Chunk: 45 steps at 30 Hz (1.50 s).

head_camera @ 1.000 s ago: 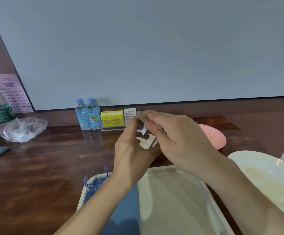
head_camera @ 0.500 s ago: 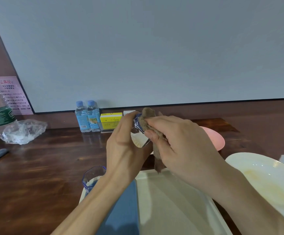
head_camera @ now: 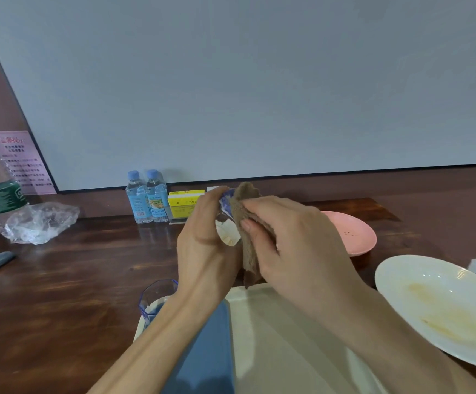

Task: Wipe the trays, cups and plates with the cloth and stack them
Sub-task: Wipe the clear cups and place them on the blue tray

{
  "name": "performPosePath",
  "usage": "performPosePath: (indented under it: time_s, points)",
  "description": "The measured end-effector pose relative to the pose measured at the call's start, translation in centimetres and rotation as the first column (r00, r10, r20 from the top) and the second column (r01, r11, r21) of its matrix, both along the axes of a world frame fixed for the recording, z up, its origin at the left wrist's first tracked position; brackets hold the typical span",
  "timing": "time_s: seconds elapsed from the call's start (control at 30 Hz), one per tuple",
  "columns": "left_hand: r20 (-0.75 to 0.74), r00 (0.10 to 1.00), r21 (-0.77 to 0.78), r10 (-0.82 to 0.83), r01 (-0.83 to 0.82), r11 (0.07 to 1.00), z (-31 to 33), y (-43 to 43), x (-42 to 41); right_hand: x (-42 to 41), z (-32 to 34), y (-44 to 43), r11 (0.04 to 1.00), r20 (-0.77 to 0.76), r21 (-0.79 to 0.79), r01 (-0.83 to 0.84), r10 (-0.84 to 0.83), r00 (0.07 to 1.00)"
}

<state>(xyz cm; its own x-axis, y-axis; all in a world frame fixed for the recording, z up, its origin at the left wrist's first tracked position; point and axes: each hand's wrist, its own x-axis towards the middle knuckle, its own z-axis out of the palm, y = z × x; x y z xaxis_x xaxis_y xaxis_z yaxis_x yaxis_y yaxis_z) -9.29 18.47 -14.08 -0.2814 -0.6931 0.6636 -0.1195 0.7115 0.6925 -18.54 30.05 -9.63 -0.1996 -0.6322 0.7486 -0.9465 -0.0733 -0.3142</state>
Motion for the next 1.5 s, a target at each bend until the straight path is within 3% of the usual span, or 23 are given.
performPosePath:
  time_s: [0.1, 0.17, 0.2, 0.27, 0.37, 0.5, 0.57, 0.63, 0.73, 0.8, 0.87, 1.0, 1.17, 1.3, 1.5]
  points:
    - [-0.136, 0.985, 0.309, -0.106, 0.143, 0.940, 0.4, 0.0, -0.5, -2.4, 1.2, 0.1, 0.998, 0.374, -0.031, -0.056, 0.064, 0.925]
    - [-0.246, 0.955, 0.513, -0.168, 0.275, 0.813, 0.7, -0.2, -0.6, -4.8, 1.9, -0.2, 0.995, 0.607, -0.022, -0.100, 0.093, 0.789]
    - [-0.293, 0.939, 0.604, -0.181, 0.329, 0.726, 0.9, -0.4, -0.6, -5.9, 2.1, -0.4, 0.995, 0.648, -0.002, -0.095, 0.074, 0.758]
    - [-0.387, 0.902, 0.740, -0.189, 0.426, 0.520, 1.0, -1.0, -0.2, -7.4, 2.1, -0.5, 0.995, 0.617, 0.090, -0.041, -0.024, 0.787]
    - [-0.556, 0.817, 0.778, -0.156, 0.577, 0.249, 1.1, -1.6, 0.1, -8.5, 2.0, -0.2, 0.974, 0.479, 0.219, 0.065, -0.165, 0.862]
    - [-0.619, 0.778, 0.775, -0.108, 0.628, 0.078, 0.9, -0.7, -0.5, -8.9, 1.3, -0.7, 0.901, 0.220, 0.355, 0.248, -0.338, 0.915]
    - [-0.570, 0.815, 0.815, -0.104, 0.577, 0.055, 0.5, -0.3, -0.9, -8.9, 0.7, -1.1, 0.889, 0.176, 0.345, 0.300, -0.375, 0.910]
    - [-0.530, 0.840, 0.843, -0.117, 0.537, 0.034, 0.2, 0.0, -1.2, -8.3, 0.6, -1.1, 0.931, 0.222, 0.196, 0.306, -0.346, 0.912]
    - [-0.504, 0.853, 0.861, -0.136, 0.508, -0.006, -0.1, 0.4, -1.4, -6.5, 0.5, -1.3, 0.987, 0.210, -0.052, 0.149, -0.135, 0.968]
    - [-0.512, 0.846, 0.858, -0.149, 0.514, -0.028, -0.2, 0.6, -1.4, -5.2, 0.4, -1.3, 0.994, 0.108, 0.090, -0.060, 0.050, 0.993]
    - [-0.527, 0.832, 0.848, -0.171, 0.529, -0.036, -0.2, 0.6, -1.4, -4.7, 0.2, -1.3, 0.933, 0.115, 0.301, -0.196, 0.169, 0.979]
    - [-0.525, 0.832, 0.849, -0.178, 0.527, -0.040, 0.0, 0.4, -1.3, -5.3, -0.1, -1.6, 0.900, 0.160, 0.335, -0.278, 0.236, 0.958]
    - [-0.574, 0.807, 0.819, -0.142, 0.565, -0.099, -0.5, 0.1, -1.3, -6.0, -0.3, -1.8, 0.877, 0.042, 0.416, -0.241, 0.246, 0.968]
    - [-0.576, 0.809, 0.817, -0.120, 0.573, -0.059, -0.6, -0.3, -1.3, -6.0, 0.7, -1.0, 0.858, 0.230, 0.426, -0.288, 0.205, 0.951]
    - [-0.553, 0.825, 0.833, -0.120, 0.551, -0.054, -1.0, -0.6, -1.5, -5.9, 0.0, -1.3, 0.894, 0.197, 0.423, -0.150, 0.072, 0.978]
